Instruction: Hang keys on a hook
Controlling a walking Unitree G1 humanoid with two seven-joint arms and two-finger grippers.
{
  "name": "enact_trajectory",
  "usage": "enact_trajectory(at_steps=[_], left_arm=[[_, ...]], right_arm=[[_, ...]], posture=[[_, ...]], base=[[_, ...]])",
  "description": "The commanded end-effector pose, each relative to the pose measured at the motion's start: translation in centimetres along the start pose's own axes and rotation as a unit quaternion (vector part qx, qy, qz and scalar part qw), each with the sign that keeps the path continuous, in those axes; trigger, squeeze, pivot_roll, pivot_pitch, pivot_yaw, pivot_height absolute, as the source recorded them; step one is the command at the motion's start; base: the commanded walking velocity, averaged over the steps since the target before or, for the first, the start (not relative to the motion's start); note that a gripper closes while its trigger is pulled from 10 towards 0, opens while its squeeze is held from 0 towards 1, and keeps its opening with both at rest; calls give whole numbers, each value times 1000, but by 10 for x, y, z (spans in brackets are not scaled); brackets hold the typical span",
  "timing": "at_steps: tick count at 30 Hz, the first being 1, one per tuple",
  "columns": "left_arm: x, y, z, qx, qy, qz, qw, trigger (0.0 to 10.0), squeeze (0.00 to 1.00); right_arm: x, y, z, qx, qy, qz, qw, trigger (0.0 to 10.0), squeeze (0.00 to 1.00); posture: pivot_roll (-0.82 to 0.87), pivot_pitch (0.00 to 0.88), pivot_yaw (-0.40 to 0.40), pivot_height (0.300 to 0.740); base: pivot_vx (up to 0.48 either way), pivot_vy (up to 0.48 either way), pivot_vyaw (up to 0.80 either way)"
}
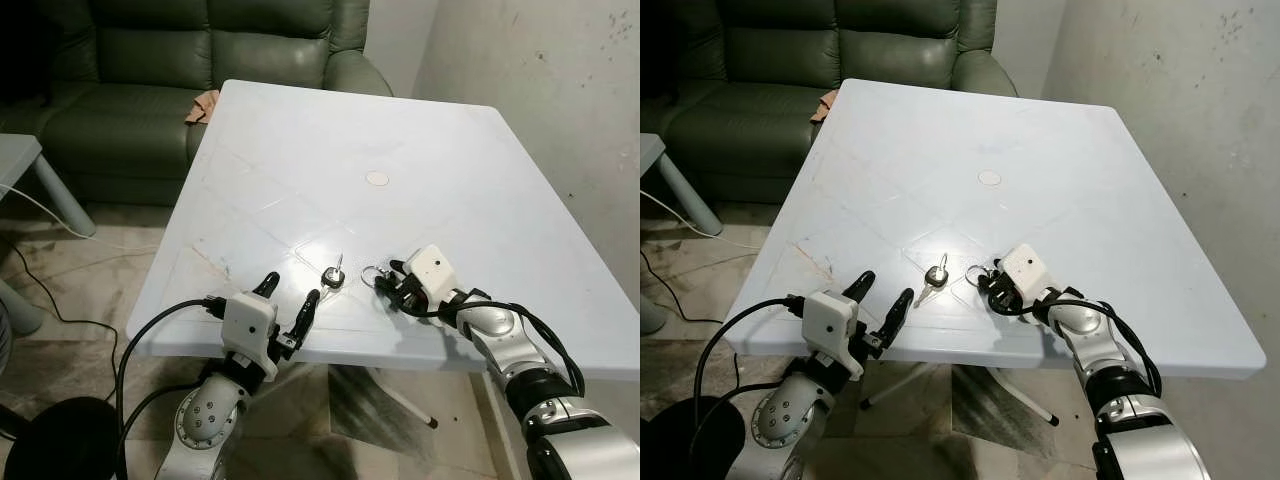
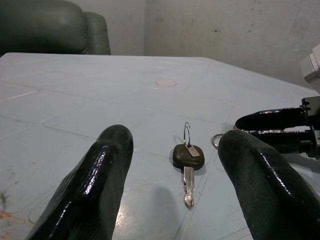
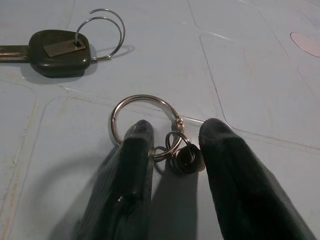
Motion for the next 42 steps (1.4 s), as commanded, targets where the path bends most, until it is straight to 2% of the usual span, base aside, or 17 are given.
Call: enact_trajectory(at_steps=[1,20,23,27,29,30,31,32,33,34,35,38,39,40,41,42], left_arm=[[5,1,-2,4,-7,-4,1000,10000,0],[5,1,-2,8,-6,-7,1000,10000,0],[5,2,-4,10,-6,-9,1000,10000,0],[5,4,-5,12,-6,-8,1000,10000,0],[4,5,-5,13,-6,-7,1000,10000,0],[4,6,-6,16,-6,-5,1000,10000,0],[4,6,-6,16,-6,-5,1000,10000,0],[5,11,-7,24,-6,-1,1000,10000,0],[5,11,-7,24,-6,-1,1000,10000,0],[5,16,-8,32,-7,4,999,10000,0],[5,17,-8,34,-7,5,999,10000,0],[5,17,-9,34,-7,5,999,10000,0],[7,50,-15,82,-11,18,996,10000,0],[7,50,-15,82,-11,18,996,10000,0],[11,74,-17,113,-18,27,993,10000,0],[14,85,-16,126,-22,20,992,10000,0]], right_arm=[[2,-5,0,-6,2,2,1000,0,0],[9,-5,0,-6,-16,5,1000,0,0],[19,-4,-1,4,-45,-24,999,0,0],[40,-8,-1,0,-111,-85,990,0,0],[42,-9,-1,-4,-117,-90,989,0,0],[49,-12,-2,-15,-136,-115,984,0,0],[49,-12,-2,-15,-136,-115,984,0,0],[60,-15,-2,-21,-164,-145,975,1529,0],[60,-15,-2,-21,-164,-145,975,1529,0],[70,-17,-1,-24,-192,-173,966,1529,0],[72,-18,-1,-23,-198,-179,964,1529,0],[72,-18,-1,-21,-200,-181,963,1529,0],[99,-21,3,-45,-274,-228,933,2980,0],[99,-21,3,-45,-274,-228,933,2980,0],[114,-21,9,-65,-319,-236,916,3020,0],[116,-19,11,-78,-325,-232,913,7647,0]], posture=[[-22,91,-88,740],[-21,81,-90,740],[-22,76,-88,740],[-26,71,-85,740],[-26,71,-85,740],[-26,71,-85,740],[-26,71,-85,740],[-32,65,-80,740],[-32,65,-80,740],[-32,65,-80,740],[-32,65,-80,740],[-32,65,-80,740],[-41,50,-74,740],[-41,50,-74,740],[-46,44,-69,740],[-48,42,-68,740]], base=[[0,0,0],[0,0,0],[0,0,0],[0,0,0],[0,0,0],[0,0,0],[0,0,0],[0,0,0],[0,0,0],[0,0,0],[0,0,0],[0,0,0],[0,0,0],[0,0,0],[0,0,0],[0,0,0]])
Point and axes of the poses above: a point about 5 cm out from each wrist's last joint towards the gripper, its own z axis pointing back from the gripper into the wrist, its own x axis along the axis of the wrist's last joint, y = z × x, the point moved 5 cm from there along -z, pointing out of the wrist towards the gripper, and after that the axes turned 14 degrees about -z, right-handed, at the moved point
